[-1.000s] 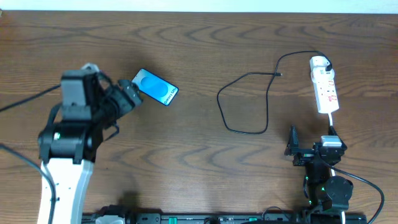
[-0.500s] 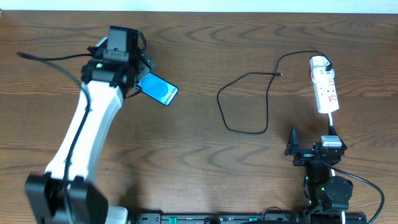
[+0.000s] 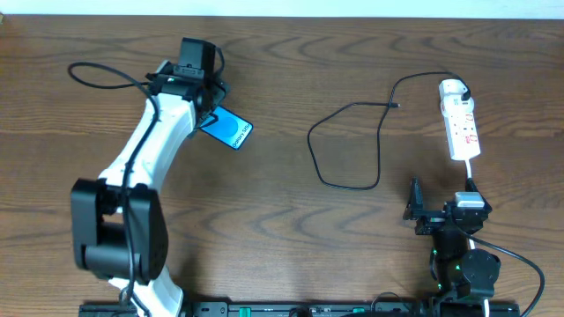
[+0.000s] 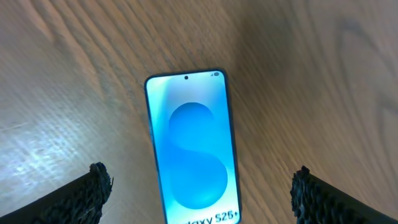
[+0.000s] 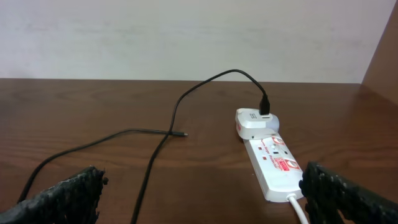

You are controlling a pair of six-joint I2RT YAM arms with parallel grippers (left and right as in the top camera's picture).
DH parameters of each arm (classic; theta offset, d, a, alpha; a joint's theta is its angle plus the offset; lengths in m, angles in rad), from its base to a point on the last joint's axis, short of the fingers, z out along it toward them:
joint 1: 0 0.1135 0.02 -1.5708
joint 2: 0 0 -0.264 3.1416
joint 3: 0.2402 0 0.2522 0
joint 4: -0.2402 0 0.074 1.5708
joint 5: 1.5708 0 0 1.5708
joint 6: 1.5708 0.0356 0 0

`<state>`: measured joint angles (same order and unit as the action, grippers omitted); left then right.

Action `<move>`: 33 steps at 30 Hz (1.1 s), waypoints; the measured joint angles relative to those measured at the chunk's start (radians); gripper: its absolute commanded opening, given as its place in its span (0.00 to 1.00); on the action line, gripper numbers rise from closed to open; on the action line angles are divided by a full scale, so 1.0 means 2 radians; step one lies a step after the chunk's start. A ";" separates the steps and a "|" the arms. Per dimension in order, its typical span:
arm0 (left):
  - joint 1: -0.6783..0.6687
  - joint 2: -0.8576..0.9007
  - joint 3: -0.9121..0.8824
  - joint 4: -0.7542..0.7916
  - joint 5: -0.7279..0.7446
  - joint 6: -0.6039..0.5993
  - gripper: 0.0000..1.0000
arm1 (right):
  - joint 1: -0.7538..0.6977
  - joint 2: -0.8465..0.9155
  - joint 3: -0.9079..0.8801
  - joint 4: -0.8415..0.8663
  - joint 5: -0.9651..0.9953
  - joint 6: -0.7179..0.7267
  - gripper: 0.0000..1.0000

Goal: Plug charger to phone and switch on socket
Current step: 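Reach the left gripper forward to the blue phone, then close the left gripper on the phone's short edge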

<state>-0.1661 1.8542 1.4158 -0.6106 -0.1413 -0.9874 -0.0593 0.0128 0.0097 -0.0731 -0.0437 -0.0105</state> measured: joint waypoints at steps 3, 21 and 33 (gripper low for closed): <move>0.000 0.017 0.000 0.014 0.000 -0.004 0.99 | 0.000 0.000 0.000 0.000 0.000 0.000 0.99; 0.000 0.040 0.000 -0.016 0.001 -0.079 0.98 | 0.000 0.000 0.000 0.000 0.000 0.000 0.99; -0.009 0.040 0.000 -0.011 0.004 -0.121 0.98 | 0.000 0.000 0.000 0.000 0.000 0.000 0.99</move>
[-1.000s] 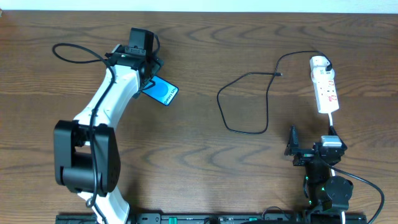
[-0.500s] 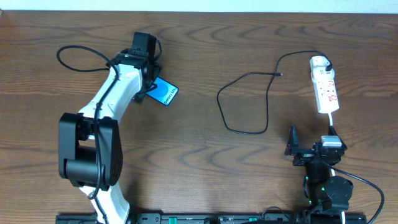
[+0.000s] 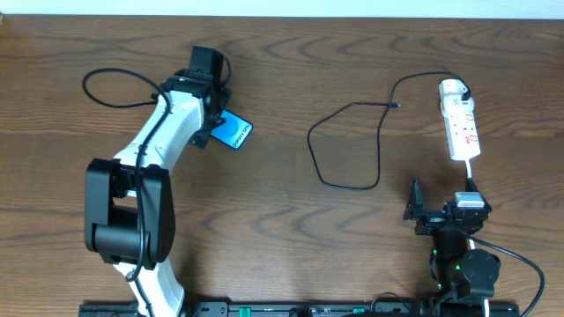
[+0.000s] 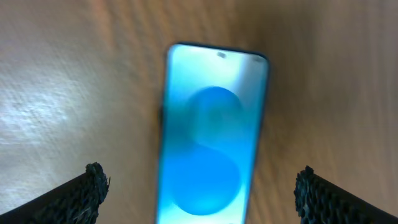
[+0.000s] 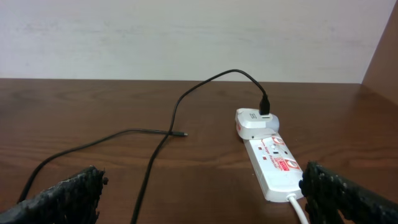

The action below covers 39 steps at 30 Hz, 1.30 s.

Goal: Plug charger to phone and switch on socket
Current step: 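Close the left gripper on the phone's short edge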

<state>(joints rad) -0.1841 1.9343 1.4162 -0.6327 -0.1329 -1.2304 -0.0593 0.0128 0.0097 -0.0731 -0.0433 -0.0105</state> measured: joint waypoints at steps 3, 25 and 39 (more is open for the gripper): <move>-0.015 0.001 0.000 0.027 0.000 0.014 0.98 | 0.000 0.000 0.000 0.000 0.000 0.000 0.99; -0.024 0.047 0.000 0.052 -0.029 0.082 0.98 | 0.000 0.000 0.000 0.000 0.000 0.000 0.99; -0.024 0.077 0.001 0.059 -0.040 0.088 0.98 | 0.000 0.000 0.000 0.000 0.000 0.000 0.99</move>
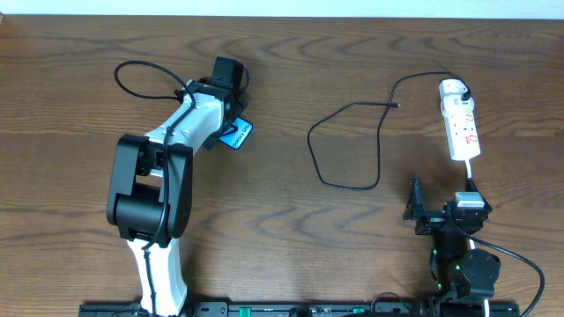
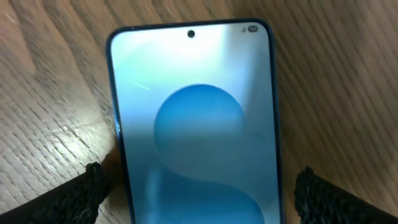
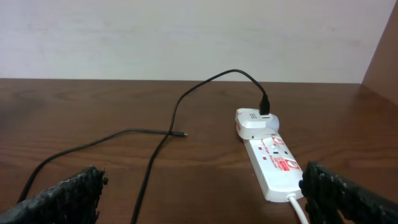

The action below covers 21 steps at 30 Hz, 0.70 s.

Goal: Plug charger to phone and switch on socket
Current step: 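Close the left gripper on the phone's short edge, then lift the phone with the left gripper and tilt it upright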

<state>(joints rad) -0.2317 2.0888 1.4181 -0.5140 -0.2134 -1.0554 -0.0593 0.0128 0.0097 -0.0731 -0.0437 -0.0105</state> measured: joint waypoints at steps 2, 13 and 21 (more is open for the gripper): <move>0.000 0.000 0.000 -0.001 -0.002 0.003 0.98 | 0.000 0.000 0.000 0.000 0.000 0.000 0.99; 0.000 0.011 0.006 0.001 -0.016 0.005 0.98 | 0.000 0.000 0.000 0.000 0.000 0.000 0.99; 0.000 0.024 0.021 -0.008 -0.029 0.009 0.98 | 0.000 0.000 0.000 0.000 0.000 0.000 0.99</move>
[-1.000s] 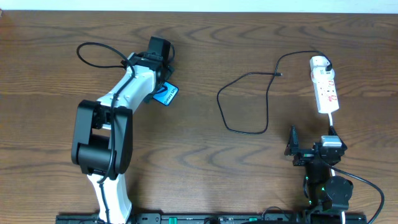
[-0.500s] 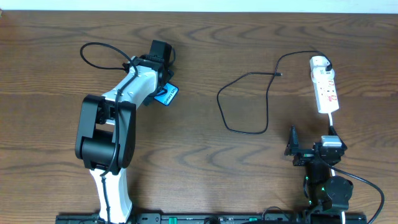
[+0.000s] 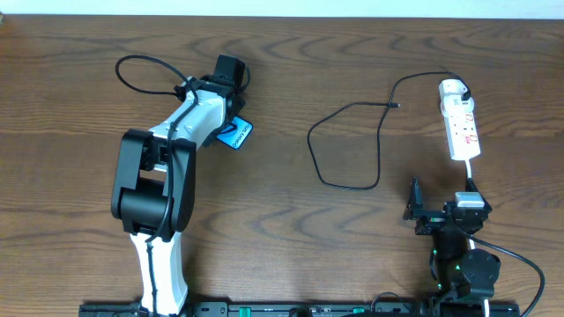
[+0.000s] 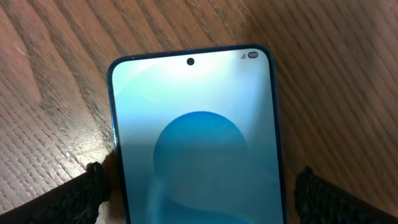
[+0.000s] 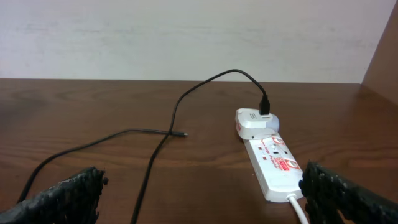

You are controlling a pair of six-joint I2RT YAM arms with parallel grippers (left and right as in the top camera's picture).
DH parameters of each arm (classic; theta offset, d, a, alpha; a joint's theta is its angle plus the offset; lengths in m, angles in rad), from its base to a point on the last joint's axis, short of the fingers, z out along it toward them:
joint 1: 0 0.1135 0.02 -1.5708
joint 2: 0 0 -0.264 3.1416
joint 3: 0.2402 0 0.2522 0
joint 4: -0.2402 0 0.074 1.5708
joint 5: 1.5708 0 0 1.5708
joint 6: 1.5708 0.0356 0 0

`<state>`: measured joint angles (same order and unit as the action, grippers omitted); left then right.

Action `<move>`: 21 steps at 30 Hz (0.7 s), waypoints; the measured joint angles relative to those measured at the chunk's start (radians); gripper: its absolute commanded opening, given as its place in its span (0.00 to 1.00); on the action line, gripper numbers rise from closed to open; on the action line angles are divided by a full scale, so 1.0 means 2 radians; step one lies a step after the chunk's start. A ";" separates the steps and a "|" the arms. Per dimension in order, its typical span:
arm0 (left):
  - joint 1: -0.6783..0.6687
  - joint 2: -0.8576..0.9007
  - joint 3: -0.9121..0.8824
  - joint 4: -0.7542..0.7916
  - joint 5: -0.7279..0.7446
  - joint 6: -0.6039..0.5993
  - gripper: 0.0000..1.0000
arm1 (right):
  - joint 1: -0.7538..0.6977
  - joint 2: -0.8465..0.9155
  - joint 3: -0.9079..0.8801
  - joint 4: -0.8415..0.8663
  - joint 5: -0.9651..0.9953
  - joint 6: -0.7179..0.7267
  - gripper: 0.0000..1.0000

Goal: Plug charger to phone and switch on socket
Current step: 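Lift the phone with the left gripper and tilt it upright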

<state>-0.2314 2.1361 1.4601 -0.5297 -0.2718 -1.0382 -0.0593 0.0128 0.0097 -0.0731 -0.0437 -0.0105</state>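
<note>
The phone (image 4: 196,143) lies flat on the wooden table, its blue screen lit and its camera hole at the far end. It fills the left wrist view. My left gripper (image 4: 199,199) is open and low over it, one finger (image 4: 93,190) at each long edge. The overhead view shows the phone (image 3: 236,135) partly under that arm. The black charger cable (image 3: 344,150) loops mid-table, and its free plug tip (image 5: 183,134) lies bare on the wood. Its other end sits in the white adapter (image 5: 255,122) on the power strip (image 5: 273,162). My right gripper (image 5: 199,199) rests open, near the strip.
The strip's white lead (image 5: 298,208) runs back toward the right arm's base (image 3: 458,264). The left arm's own black cable (image 3: 145,75) arcs over the table's back left. A pale wall stands beyond the table's far edge (image 5: 186,79).
In the left wrist view the phone's top edge now sits a little lower in the frame, so the left gripper has shifted slightly along the phone. The right arm, cable and strip are unchanged.
My left gripper first hung open well above the phone, which looked small and slanted. Then it was closer and turned more in line with it. At the last moment it was low with a finger at each long edge, as now. The right arm never moved.
</note>
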 measured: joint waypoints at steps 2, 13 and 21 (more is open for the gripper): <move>0.000 0.000 0.000 0.000 0.000 0.000 0.98 | 0.000 0.000 0.000 0.000 0.000 0.000 0.99; 0.000 0.000 0.000 -0.015 0.004 0.012 0.98 | 0.000 0.000 0.000 0.000 0.000 0.000 0.99; 0.000 0.000 0.000 -0.041 0.007 0.023 0.98 | 0.000 0.000 0.000 0.000 0.000 0.000 0.99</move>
<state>-0.2317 2.1365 1.4605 -0.6109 -0.2584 -0.9932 -0.0593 0.0128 0.0097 -0.0734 -0.0437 -0.0105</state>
